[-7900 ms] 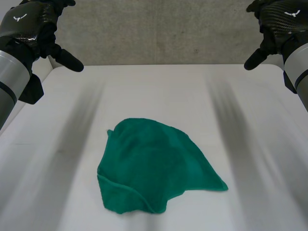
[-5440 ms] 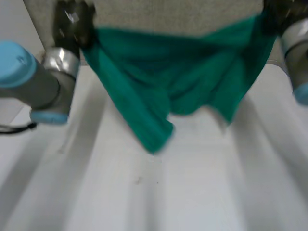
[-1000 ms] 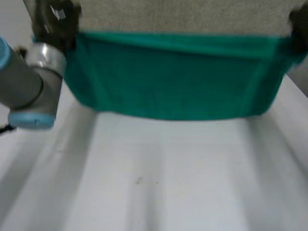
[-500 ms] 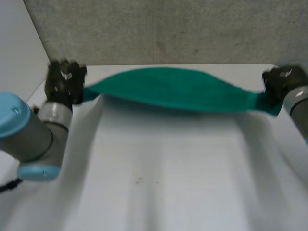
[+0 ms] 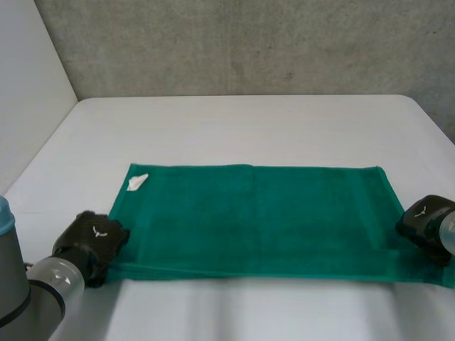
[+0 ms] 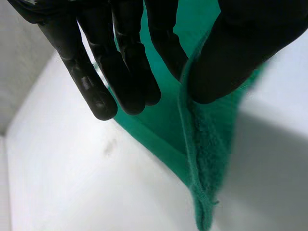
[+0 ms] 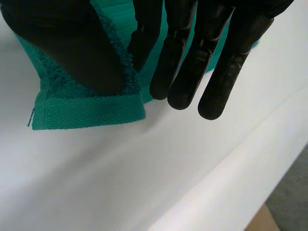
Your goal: Fold the towel.
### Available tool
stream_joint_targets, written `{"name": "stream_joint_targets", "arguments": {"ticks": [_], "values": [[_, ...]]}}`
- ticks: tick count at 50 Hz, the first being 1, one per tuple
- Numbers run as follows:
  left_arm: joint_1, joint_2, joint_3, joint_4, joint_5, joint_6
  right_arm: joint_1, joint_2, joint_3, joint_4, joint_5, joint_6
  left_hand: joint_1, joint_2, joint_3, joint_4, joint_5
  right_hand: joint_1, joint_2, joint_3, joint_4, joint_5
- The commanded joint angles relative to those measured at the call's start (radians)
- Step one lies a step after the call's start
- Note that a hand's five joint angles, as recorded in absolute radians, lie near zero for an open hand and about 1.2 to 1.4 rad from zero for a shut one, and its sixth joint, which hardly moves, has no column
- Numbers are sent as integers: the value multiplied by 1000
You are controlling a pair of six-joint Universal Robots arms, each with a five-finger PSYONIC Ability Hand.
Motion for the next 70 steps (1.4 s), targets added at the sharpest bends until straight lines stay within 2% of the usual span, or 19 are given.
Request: {"name": "stream_joint_targets", "arguments": {"ticks": [1,7,13,20,21,22,23,24,25,26,27,28,31,38,46,51,56,65,70], "values": [[-20,-100,97,194,47,3,10,120,-123,-111,1,153,262,198,203,202,253,424,219,211,204,229],[-37,-410,374,413,47,11,60,272,-318,-142,9,333,262,198,203,202,253,424,219,211,204,229],[-39,-625,612,441,43,11,68,428,-511,-165,55,362,262,198,203,202,253,424,219,211,204,229],[-40,-752,746,446,55,11,106,580,-712,-159,122,359,262,198,203,202,253,424,219,211,204,229],[-42,-768,755,452,61,12,108,591,-731,-156,130,360,262,198,203,202,253,314,110,102,94,120],[-42,-774,762,455,64,12,109,602,-746,-156,141,362,254,190,195,193,245,81,-124,-132,-139,-114],[-43,-780,767,458,67,12,109,606,-758,-156,152,365,68,4,9,7,59,-79,-283,-291,-299,-273],[-43,-783,770,463,72,12,111,611,-781,-160,168,370,-140,-204,-199,-201,-149,-124,-329,-337,-344,-318],[-48,-789,776,473,82,11,111,611,-792,-162,178,371,-561,-625,-620,-621,-570,-180,-384,-392,-400,-374],[-51,-789,779,483,86,12,111,611,-792,-162,178,371,-745,-809,-804,-806,-754,-180,-385,-393,-400,-374],[-54,-789,782,490,87,12,111,611,-803,-165,187,374,-884,-948,-943,-944,-893,-325,-530,-538,-545,-520],[-57,-789,783,499,87,12,115,610,-833,-171,208,394,-960,-1023,-1018,-1020,-969,-798,-1003,-1011,-1018,-992],[-68,-775,783,536,87,11,112,602,-849,-182,210,435,-960,-1023,-1018,-1020,-969,-798,-1003,-1011,-1018,-992],[-71,-709,761,559,84,9,99,461,-806,-199,179,560,-959,-1022,-1018,-1019,-968,-798,-1003,-1011,-1018,-992],[-69,-625,663,555,76,2,96,240,-546,-183,-5,587,-956,-1020,-1015,-1016,-965,-798,-1003,-1011,-1018,-992],[-69,-587,589,555,76,-1,91,174,-386,-169,-88,592,-950,-1014,-1009,-1010,-959,-395,-600,-608,-615,-590],[-69,-558,529,553,76,-3,59,169,-306,-160,-108,592,-950,-1014,-1009,-1010,-959,-151,-356,-363,-371,-345],[-71,-507,462,555,76,-4,-6,174,-159,-232,-152,589,-950,-1014,-1009,-1010,-959,-450,-654,-662,-670,-644],[-71,-496,439,556,78,-6,-38,178,-93,-321,-163,580,-950,-1014,-1009,-1010,-959,-456,-661,-669,-676,-650]]}}
